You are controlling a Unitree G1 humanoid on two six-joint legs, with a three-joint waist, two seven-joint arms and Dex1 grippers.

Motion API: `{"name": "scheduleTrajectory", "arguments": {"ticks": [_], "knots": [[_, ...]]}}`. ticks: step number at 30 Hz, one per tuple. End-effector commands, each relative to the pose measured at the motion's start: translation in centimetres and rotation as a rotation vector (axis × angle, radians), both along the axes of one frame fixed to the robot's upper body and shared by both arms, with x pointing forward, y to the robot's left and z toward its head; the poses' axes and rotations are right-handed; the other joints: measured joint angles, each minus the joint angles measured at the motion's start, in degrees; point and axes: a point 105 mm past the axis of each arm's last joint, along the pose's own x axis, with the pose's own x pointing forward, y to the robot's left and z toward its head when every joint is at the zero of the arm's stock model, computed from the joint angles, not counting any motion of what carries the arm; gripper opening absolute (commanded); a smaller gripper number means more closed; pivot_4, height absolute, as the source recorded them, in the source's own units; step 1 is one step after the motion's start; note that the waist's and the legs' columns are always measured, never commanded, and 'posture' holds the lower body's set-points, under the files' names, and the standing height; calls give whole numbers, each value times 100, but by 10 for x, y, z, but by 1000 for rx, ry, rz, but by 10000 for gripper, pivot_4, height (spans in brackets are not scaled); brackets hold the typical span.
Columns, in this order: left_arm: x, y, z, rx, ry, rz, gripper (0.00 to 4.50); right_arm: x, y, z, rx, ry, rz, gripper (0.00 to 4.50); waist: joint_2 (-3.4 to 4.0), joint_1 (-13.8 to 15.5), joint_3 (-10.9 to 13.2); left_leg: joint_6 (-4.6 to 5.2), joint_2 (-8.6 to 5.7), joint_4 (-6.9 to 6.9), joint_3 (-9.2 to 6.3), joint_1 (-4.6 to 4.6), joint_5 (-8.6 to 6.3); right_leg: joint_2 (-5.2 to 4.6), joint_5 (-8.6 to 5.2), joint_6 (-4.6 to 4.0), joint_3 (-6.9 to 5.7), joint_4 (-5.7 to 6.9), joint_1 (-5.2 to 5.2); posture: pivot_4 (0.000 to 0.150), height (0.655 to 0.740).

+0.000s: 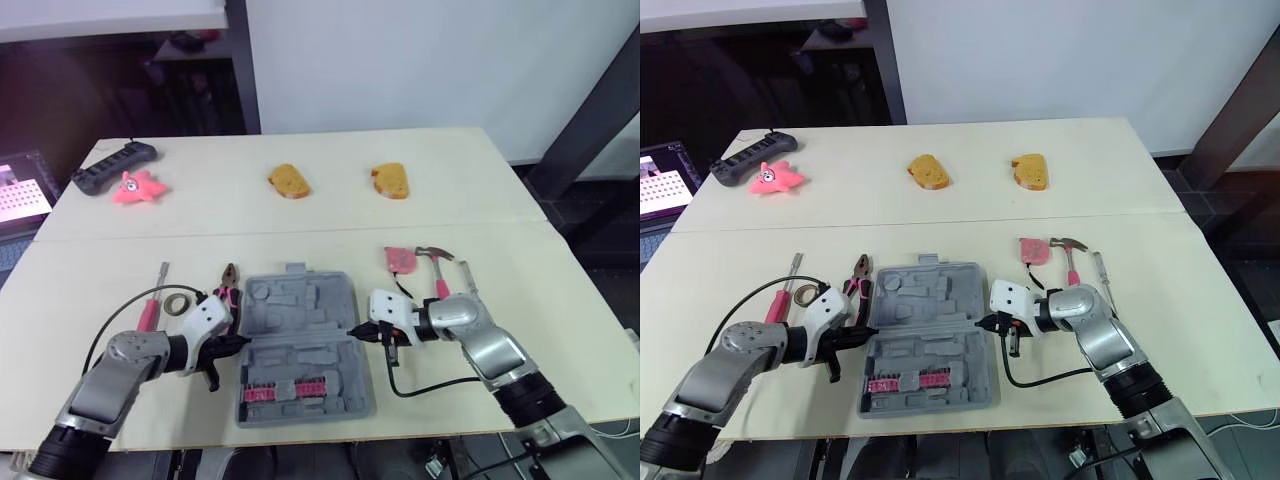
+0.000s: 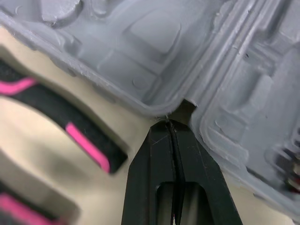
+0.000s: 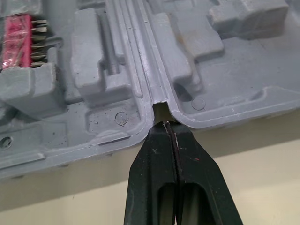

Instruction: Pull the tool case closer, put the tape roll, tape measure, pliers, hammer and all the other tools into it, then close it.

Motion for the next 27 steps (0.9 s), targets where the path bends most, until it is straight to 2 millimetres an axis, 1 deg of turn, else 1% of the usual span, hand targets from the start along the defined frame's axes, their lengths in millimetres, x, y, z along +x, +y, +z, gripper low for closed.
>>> {"name": "scheduleTrajectory", "arguments": {"ticks": [1,6,12,17,20,27], "knots": [[1,6,10,17,-48,8,0,-5,10,0,29,7,30,289,0,-3,0,0,0,1,0,0,0,0,0,0,0,0,0,1500,7398],[-2,7,12,21,-53,17,0,-16,13,-4,33,43,47,289,-1,0,0,0,0,-2,0,0,0,0,-1,-1,0,-1,0,1500,7398],[-11,-1,8,-2,-30,2,0,-21,15,-4,38,52,46,289,-2,-1,0,0,0,-1,1,-1,0,0,-1,0,0,-5,0,1500,7398],[-22,-12,4,-42,9,-24,0,-23,14,-5,39,54,38,289,-2,1,0,0,0,0,1,-2,0,-1,-1,0,0,-7,2,1500,7398],[-26,-12,2,-43,20,-20,0,-23,14,-5,39,55,33,289,-2,1,-1,0,0,-2,1,-1,0,0,-1,0,0,-7,1,1500,7398],[-27,-5,2,-33,24,-2,0,-24,17,-5,45,58,37,289,-2,-1,-1,0,0,0,1,-1,0,0,-1,-1,0,-9,2,1500,7398]]}}
